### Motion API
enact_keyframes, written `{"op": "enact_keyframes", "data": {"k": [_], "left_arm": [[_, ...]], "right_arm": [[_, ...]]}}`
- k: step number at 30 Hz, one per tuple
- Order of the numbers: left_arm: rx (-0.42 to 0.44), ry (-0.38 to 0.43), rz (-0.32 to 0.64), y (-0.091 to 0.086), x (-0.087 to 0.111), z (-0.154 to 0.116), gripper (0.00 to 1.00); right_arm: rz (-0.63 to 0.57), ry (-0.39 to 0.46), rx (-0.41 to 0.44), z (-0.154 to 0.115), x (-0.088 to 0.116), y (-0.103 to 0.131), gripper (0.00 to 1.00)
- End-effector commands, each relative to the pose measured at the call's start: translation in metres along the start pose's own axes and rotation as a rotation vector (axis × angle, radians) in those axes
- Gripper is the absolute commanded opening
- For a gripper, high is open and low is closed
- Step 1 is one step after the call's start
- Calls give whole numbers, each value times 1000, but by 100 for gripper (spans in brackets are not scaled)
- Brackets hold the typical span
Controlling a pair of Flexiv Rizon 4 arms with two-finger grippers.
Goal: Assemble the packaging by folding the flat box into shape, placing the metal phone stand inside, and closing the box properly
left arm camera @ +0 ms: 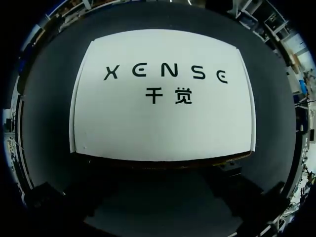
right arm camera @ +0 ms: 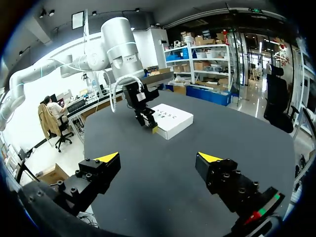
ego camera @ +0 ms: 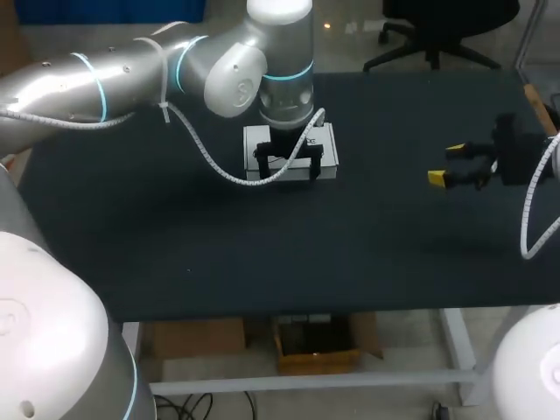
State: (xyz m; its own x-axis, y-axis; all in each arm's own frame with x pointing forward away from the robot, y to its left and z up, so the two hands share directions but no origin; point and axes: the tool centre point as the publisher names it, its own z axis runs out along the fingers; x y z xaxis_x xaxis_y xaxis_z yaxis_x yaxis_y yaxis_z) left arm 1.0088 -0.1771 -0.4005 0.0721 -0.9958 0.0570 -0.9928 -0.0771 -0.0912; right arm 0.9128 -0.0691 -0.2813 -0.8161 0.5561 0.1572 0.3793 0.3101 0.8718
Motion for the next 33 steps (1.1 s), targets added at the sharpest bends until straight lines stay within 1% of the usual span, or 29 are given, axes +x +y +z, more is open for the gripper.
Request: {"op": "enact_keyframes", "data": {"k": [1, 6, 11, 33], "left_arm": [[-31, -9, 1, -16, 3, 4, 100], [-35, -12, -2, -31, 0, 5, 100], [-39, -19, -1, -44, 1, 7, 100], [-49, -30, -4, -107, 3, 11, 100]], "right_arm": [[-15, -24, -2, 4, -4, 2, 100], [-26, -53, -25, 4, -15, -1, 100], [-11, -99, -44, 4, -23, -4, 100], [-11, -99, -44, 4, -23, -4, 100]]}}
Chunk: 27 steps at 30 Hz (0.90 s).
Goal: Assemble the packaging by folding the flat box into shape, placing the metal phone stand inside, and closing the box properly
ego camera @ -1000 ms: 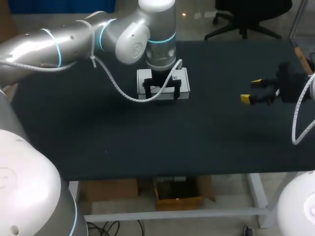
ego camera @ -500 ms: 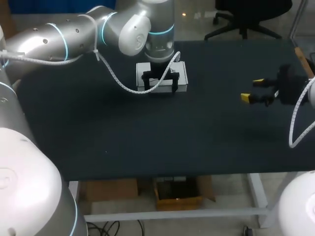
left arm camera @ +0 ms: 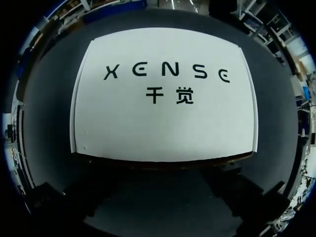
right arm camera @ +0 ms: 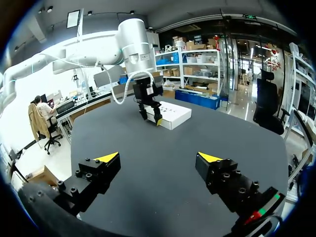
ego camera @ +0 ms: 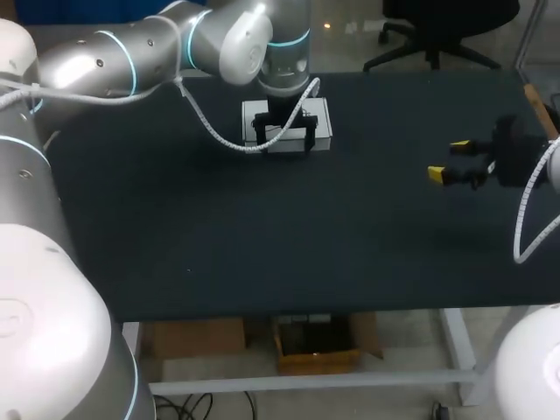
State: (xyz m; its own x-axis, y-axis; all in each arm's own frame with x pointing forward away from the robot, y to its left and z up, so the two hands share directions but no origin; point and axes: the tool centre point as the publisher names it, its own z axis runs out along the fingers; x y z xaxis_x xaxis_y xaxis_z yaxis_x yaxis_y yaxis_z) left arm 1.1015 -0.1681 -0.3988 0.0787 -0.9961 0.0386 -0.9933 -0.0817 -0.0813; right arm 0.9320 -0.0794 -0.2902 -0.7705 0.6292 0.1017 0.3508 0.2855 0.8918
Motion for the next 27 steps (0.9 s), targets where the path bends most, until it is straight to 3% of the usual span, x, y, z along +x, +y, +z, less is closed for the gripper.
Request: {"op": "enact_keyframes", "data": {"k": [1, 8, 14, 19, 27], "left_arm": [[-39, -11, 2, -17, 6, 4, 100], [-23, -13, -2, -34, 3, 0, 100], [6, 15, 16, -32, 1, -7, 100], [70, 49, 61, -5, -5, -16, 100], [295, 148, 176, 60, -31, -42, 100]], "right_arm": [[0, 3, -3, -1, 0, -1, 100], [0, 3, -3, -1, 0, -1, 100], [0, 3, -3, -1, 0, -1, 100], [0, 3, -3, -1, 0, -1, 100], [0, 3, -3, -1, 0, -1, 100]]}}
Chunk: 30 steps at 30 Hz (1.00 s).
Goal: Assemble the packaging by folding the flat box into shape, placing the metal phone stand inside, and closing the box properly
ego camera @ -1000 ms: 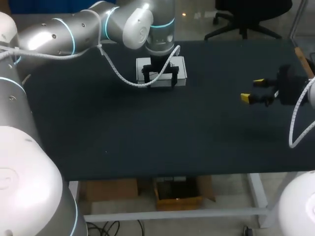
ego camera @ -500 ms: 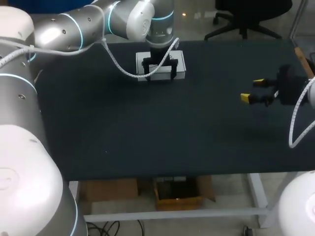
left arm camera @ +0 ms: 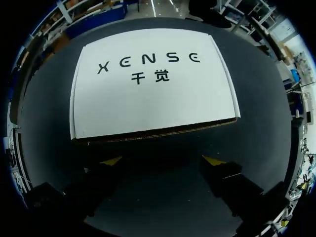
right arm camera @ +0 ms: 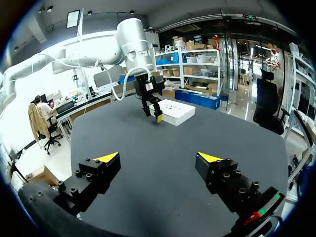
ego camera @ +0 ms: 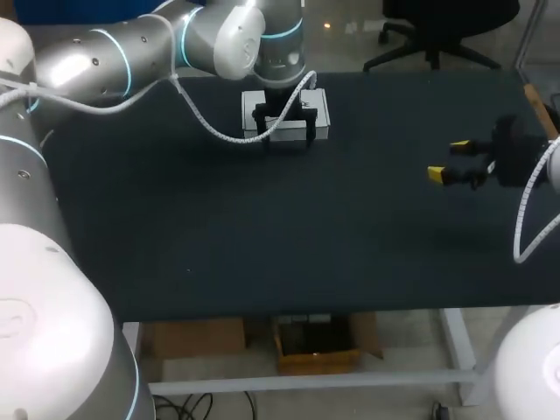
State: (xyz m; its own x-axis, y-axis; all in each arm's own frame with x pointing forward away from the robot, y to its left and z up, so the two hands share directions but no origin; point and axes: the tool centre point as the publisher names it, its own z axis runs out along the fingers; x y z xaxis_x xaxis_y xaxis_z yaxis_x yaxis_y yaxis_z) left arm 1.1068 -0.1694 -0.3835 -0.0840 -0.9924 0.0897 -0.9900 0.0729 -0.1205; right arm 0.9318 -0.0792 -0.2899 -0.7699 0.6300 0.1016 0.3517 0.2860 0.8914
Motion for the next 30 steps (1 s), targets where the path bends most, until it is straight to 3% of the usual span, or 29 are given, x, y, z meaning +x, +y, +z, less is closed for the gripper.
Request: {"op": "enact_keyframes", "data": {"k": [1, 9, 15, 19, 30], "left_arm": [[294, 67, 37, 77, -23, -34, 100], [442, 128, 105, 126, -42, -57, 100], [535, 163, 161, 152, -52, -70, 100], [552, 213, 175, 157, -59, -76, 100], [624, 260, 231, 174, -73, -89, 100]], "right_arm": [[-1, 4, -4, -1, 0, -1, 100], [-1, 4, -4, -1, 0, -1, 100], [-1, 4, -4, -1, 0, -1, 100], [-1, 4, -4, -1, 0, -1, 100], [-1, 4, -4, -1, 0, -1, 100]]}}
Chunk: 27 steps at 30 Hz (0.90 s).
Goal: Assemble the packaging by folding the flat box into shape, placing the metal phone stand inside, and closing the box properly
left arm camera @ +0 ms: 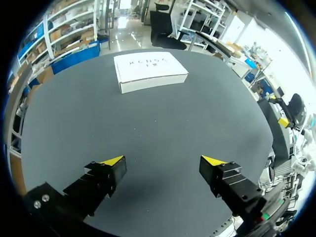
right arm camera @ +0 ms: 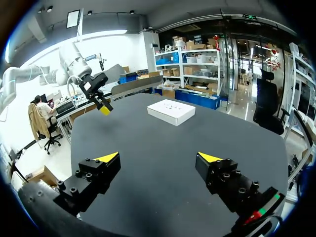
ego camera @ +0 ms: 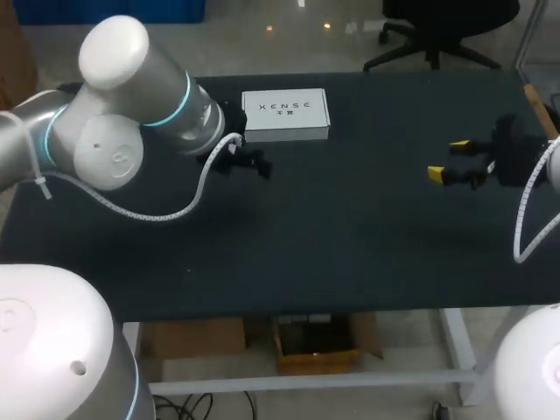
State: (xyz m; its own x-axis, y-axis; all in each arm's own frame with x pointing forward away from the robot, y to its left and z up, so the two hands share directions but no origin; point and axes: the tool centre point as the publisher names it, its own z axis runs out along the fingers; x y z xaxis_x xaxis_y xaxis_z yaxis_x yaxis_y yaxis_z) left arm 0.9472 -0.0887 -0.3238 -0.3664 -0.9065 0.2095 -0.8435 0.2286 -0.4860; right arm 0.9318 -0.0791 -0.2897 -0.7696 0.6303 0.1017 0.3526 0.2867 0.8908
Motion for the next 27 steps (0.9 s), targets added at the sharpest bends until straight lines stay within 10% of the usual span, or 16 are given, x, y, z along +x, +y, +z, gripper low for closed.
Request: {"op": "enact_keyframes", "data": {"k": [1, 27], "left_arm": [[282, 16, 20, 18, -7, -14, 100], [321, 147, 181, 25, -30, -48, 100]], "right_arm": [[-1, 4, -5, -1, -1, -1, 100], [-1, 4, -5, -1, -1, -1, 100]]}}
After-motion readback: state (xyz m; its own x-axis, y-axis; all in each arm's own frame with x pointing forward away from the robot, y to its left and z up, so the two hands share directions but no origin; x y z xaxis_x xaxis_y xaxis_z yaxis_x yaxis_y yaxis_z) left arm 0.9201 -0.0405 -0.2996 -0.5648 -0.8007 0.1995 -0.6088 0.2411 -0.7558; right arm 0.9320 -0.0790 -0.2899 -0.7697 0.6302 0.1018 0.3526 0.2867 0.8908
